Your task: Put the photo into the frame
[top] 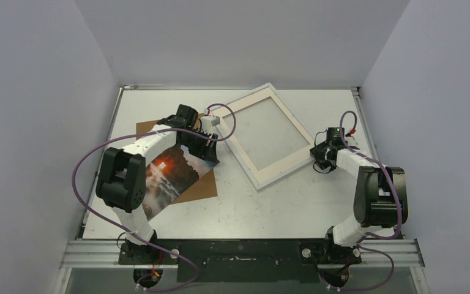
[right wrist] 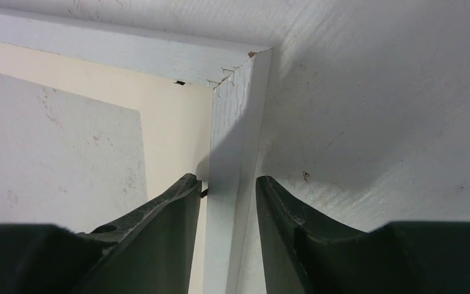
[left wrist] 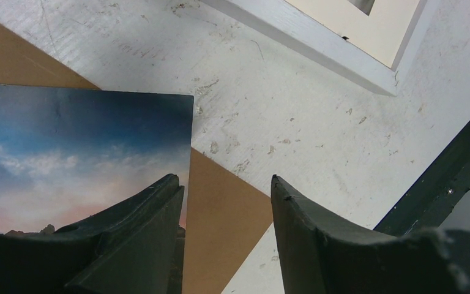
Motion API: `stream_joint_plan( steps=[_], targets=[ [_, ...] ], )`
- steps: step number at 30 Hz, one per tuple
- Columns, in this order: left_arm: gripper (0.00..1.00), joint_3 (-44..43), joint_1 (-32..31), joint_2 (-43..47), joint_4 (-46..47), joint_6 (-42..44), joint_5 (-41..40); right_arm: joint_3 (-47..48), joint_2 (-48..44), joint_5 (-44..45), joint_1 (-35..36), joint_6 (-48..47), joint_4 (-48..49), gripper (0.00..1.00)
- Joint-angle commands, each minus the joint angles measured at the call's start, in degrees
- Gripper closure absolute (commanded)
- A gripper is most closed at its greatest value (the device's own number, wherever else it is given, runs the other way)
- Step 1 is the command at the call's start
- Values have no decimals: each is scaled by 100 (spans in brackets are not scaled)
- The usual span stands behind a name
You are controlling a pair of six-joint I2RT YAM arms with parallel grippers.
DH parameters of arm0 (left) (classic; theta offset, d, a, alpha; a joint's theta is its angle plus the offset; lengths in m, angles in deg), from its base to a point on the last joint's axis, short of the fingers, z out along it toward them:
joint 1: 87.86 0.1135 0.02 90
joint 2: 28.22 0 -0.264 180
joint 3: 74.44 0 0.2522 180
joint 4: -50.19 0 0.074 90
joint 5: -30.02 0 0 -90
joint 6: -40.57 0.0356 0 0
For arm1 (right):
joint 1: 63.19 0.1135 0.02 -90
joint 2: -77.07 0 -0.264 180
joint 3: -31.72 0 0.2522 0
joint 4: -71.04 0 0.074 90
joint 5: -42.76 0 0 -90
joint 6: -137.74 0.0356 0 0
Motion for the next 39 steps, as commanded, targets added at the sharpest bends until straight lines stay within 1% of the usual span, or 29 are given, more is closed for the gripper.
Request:
stream_joint_plan(
  steps=[1, 10, 16, 23, 27, 31, 33, 36, 39],
  targets=[
    [47, -17, 32, 112, 61, 35, 107, -53, -259, 54, -40, -116, 143, 61],
    [47, -17, 32, 77, 53, 35, 105, -105, -232, -182, -35, -156, 284, 63],
    [47, 6, 32, 72, 61, 15, 109, -137, -223, -183, -36, -150, 293, 74],
    [47, -7, 32, 12, 43, 17, 118, -138, -253, -166, -33, -143, 293, 78],
    [47, -10, 41, -2, 27, 14, 111, -163, -254, -183, -40, -140, 314, 86],
    [47, -39, 41, 15, 2, 20, 101, -190, -282, -201, -33, -143, 328, 89],
    [47, -54, 50, 13, -19, 8, 105, -202, -306, -196, -33, -138, 326, 94],
    [47, -93, 90, 19, -63, -15, 163, -245, -352, -199, -33, -144, 332, 94],
    [46, -187, 185, 15, -172, -39, 271, -230, -415, -179, -37, -178, 267, 83]
  ],
)
